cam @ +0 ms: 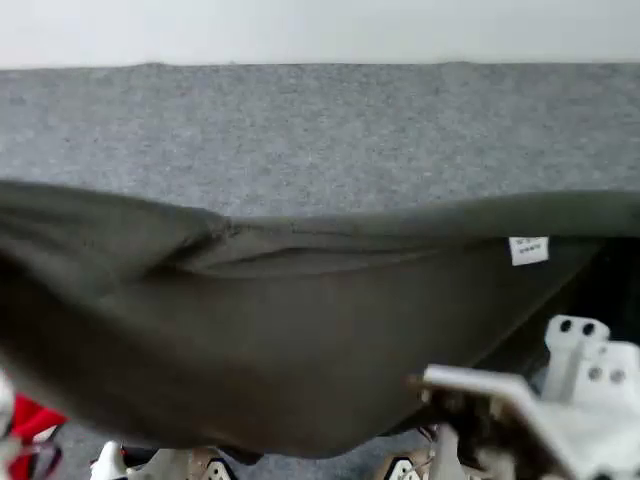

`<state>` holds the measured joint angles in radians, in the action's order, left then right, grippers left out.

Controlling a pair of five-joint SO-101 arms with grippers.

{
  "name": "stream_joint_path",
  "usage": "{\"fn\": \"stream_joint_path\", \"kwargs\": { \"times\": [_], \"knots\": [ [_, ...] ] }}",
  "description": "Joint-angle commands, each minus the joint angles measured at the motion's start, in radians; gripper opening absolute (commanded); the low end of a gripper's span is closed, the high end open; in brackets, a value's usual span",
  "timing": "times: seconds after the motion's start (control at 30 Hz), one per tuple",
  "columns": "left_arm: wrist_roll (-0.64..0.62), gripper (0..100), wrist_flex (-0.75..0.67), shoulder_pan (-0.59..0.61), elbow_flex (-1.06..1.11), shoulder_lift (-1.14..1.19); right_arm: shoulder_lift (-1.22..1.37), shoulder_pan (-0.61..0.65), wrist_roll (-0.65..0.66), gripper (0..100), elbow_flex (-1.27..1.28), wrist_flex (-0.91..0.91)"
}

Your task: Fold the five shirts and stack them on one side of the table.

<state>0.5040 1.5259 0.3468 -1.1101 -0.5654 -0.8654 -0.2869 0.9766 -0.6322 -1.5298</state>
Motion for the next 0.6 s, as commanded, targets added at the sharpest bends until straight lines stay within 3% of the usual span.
{"fn": "stream_joint_path", "kwargs": {
  "times": [0.0, 0.13, 0.23, 0.57],
  "knots": [
    [0.011, 2, 0.021, 0.005, 0.226, 0.014, 0.116, -0.012, 0.009, 1.0, -0.008, -0.093],
    [0.012, 2, 0.002, -0.011, 0.555, 0.014, 0.271, 0.051, 0.009, 1.0, -0.008, -0.213],
    [0.018, 2, -0.103, -0.052, 0.817, 0.014, 0.404, 0.105, 0.002, 1.0, -0.006, -0.263],
    [0.091, 2, -0.796, -0.153, 1.506, 0.025, 0.831, 0.174, -0.075, 1.0, -0.008, -0.120]
  ]
}}
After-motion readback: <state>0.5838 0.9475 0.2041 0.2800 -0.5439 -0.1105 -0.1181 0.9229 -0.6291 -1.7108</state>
